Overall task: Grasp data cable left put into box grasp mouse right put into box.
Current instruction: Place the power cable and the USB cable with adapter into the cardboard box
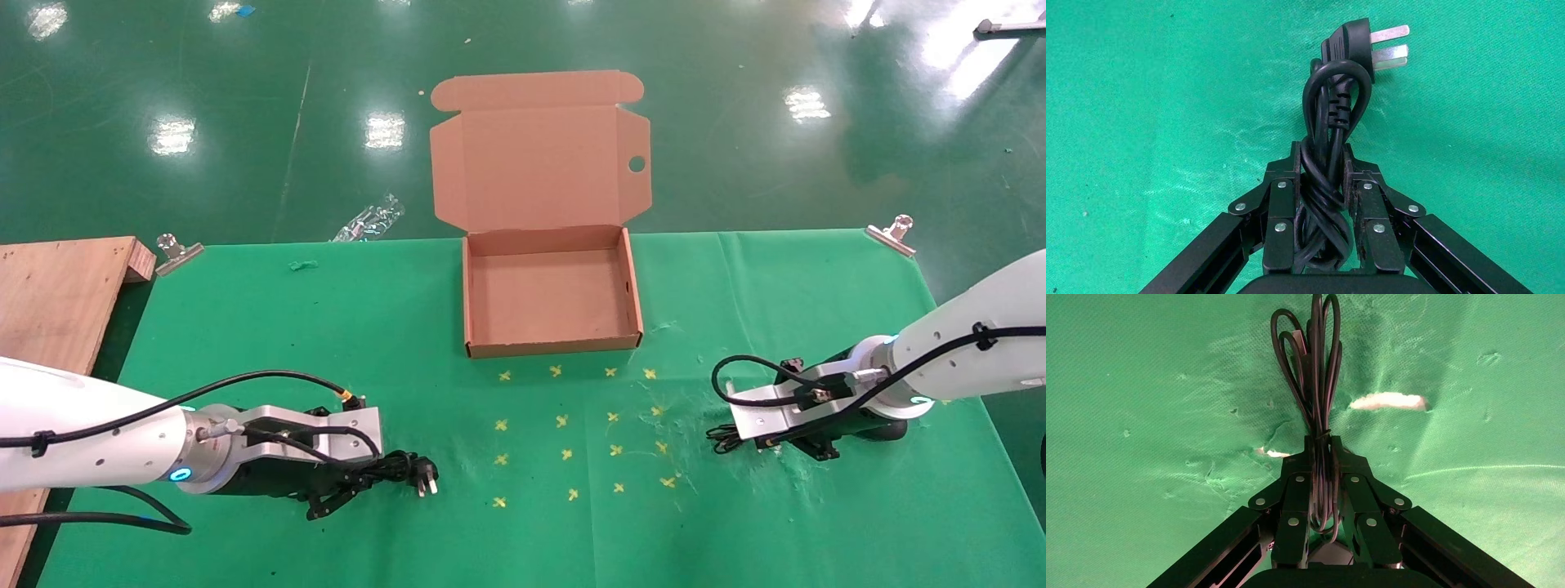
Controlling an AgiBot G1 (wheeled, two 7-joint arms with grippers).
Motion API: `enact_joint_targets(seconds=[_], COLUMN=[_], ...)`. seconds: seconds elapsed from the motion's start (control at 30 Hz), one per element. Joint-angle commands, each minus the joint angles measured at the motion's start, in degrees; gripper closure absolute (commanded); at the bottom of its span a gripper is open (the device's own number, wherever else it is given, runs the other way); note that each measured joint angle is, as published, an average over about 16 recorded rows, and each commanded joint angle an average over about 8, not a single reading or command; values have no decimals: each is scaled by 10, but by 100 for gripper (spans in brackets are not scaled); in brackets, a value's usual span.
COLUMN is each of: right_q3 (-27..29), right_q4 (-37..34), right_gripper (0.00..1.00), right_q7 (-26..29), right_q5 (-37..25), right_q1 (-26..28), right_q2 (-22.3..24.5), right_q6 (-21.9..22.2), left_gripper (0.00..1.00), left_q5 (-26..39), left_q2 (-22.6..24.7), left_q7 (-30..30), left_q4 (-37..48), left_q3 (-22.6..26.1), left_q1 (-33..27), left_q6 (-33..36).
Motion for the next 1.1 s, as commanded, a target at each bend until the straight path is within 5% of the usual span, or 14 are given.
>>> enact_joint_targets(seconds=[0.03, 0.27, 0.5, 0.83, 1.1], right_q3=[0, 6, 25, 48, 58], right_q4=[0, 20, 118, 221, 228], right_gripper=[100, 100, 100, 100, 100], right_q7=[0, 2, 42, 90, 85], right_q5=[0, -5, -30, -42, -17], right_q1=[0, 20, 82, 153, 212], right_q2=[0, 11, 49, 71, 75], right_q6=[0, -3, -33, -81, -119], left_gripper=[100, 100, 100, 100, 100], left_q5=[0, -11, -61, -36, 69], left_q2=[0, -5, 7, 190, 276], left_q7=[0, 7, 21, -5, -42], left_q4=[0, 8, 50, 150, 192], left_q3=[0, -10, -43, -29, 90], left_q1=[0, -20, -113, -185, -170], left_q6=[0, 2, 29, -54, -206])
